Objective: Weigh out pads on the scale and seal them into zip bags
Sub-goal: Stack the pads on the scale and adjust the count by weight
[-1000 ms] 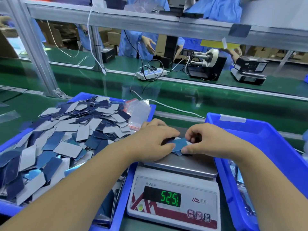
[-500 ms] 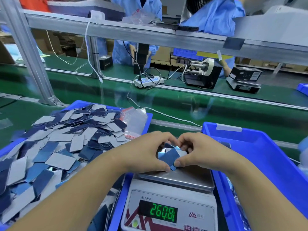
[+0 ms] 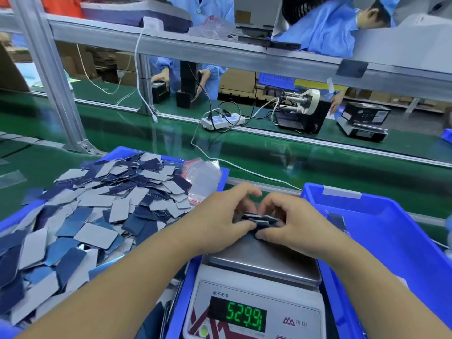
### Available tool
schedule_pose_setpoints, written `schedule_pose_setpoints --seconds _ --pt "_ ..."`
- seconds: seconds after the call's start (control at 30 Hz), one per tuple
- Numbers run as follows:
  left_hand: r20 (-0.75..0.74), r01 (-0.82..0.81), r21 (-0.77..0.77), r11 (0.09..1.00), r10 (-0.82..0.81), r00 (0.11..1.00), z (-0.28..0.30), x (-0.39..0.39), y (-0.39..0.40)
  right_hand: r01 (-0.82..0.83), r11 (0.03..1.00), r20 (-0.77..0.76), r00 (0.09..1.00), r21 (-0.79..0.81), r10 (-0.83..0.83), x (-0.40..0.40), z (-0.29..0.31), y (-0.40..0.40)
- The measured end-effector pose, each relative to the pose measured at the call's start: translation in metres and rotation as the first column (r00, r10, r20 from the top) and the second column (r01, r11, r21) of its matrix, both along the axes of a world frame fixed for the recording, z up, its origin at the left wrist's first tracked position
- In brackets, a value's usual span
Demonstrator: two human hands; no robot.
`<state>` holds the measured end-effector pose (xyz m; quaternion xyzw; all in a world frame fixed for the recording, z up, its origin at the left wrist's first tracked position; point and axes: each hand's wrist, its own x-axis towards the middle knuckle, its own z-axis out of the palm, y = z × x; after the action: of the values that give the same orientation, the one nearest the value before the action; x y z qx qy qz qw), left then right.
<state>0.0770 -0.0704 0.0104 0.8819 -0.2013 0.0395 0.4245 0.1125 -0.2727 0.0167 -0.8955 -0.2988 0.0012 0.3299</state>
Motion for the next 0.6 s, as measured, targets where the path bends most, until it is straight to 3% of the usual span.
schedule_pose_setpoints --seconds 0.07,0.17,0.3,0.47,0.6 --pt "0.006 -0.001 0.065 0.998 0.0 1.0 -0.0022 0.0023 0.0005 0.009 0.999 0.021 1.0 -0.038 -0.008 0.0007 -0.0025 -0.0001" --pt "0.073 -0.035 0.109 0.993 0.027 0.997 -0.0041 0.0051 -0.0003 0.021 0.999 0.055 0.998 0.032 -0.023 0.0004 -0.0027 0.0008" --pt "0.189 -0.08 0.037 0.996 0.072 0.979 -0.0056 0.0076 -0.0014 0.02 0.988 0.062 0.998 0.153 -0.03 0.0 -0.0015 0.0032" --pt "0.076 -0.056 0.15 0.987 0.045 0.996 -0.0094 0.0082 0.0004 0.01 0.998 0.024 1.0 0.06 -0.011 -0.0007 -0.0042 0.0042" --pt "0.045 -0.037 0.172 0.984 0.03 0.999 -0.0082 0.0083 0.0024 0.02 0.997 0.053 0.998 0.078 -0.024 -0.0006 -0.0043 0.0038"
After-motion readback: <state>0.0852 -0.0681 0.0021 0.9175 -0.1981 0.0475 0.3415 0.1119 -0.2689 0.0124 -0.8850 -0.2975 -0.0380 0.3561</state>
